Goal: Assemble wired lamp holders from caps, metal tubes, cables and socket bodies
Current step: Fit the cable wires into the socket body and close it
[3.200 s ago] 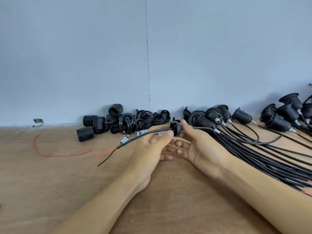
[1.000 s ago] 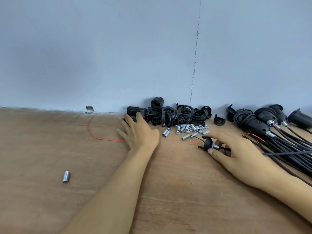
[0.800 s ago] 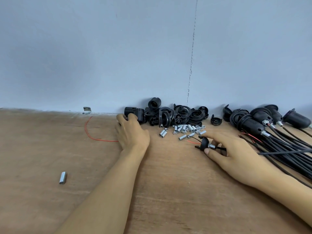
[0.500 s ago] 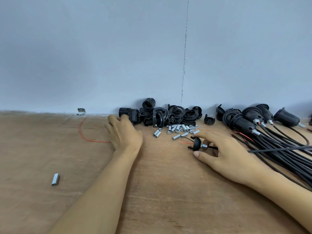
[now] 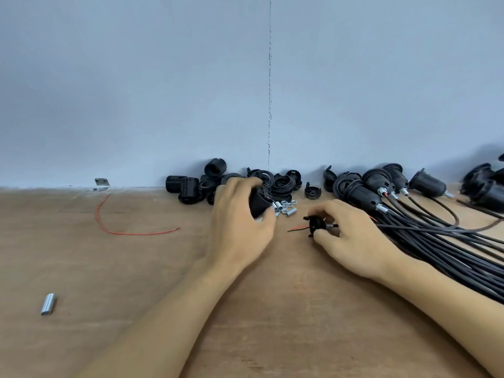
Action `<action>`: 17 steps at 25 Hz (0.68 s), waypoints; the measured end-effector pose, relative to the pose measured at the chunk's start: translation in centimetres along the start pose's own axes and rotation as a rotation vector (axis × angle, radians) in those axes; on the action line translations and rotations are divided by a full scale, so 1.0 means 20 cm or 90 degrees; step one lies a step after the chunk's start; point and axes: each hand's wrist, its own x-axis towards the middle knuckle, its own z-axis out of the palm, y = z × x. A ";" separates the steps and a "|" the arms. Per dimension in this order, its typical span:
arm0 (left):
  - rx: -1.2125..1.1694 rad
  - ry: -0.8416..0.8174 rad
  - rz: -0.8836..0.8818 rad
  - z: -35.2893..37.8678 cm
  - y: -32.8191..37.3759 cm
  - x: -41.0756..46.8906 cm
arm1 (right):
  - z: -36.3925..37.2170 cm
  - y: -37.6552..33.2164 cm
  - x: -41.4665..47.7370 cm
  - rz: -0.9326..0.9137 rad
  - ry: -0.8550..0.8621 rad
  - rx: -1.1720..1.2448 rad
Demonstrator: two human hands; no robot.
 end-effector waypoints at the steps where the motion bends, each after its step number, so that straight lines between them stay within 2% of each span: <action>1: -0.026 -0.060 0.006 0.02 0.01 -0.02 | 0.00 0.01 0.00 0.011 0.010 -0.005; 3: -0.051 -0.184 0.014 0.04 0.02 -0.06 | 0.00 0.01 0.00 -0.004 0.018 -0.014; 5: -0.066 -0.250 0.001 0.04 0.01 -0.06 | 0.01 0.02 -0.01 -0.039 0.014 -0.020; 8: -0.095 -0.261 -0.034 0.02 0.00 -0.05 | 0.01 0.01 0.00 -0.054 -0.006 -0.055; 14: -0.079 -0.285 0.036 0.03 0.01 -0.07 | 0.01 0.03 0.00 -0.068 0.005 -0.058; 17: -0.093 -0.283 0.060 0.03 0.01 -0.07 | 0.00 0.02 -0.01 -0.084 0.051 -0.001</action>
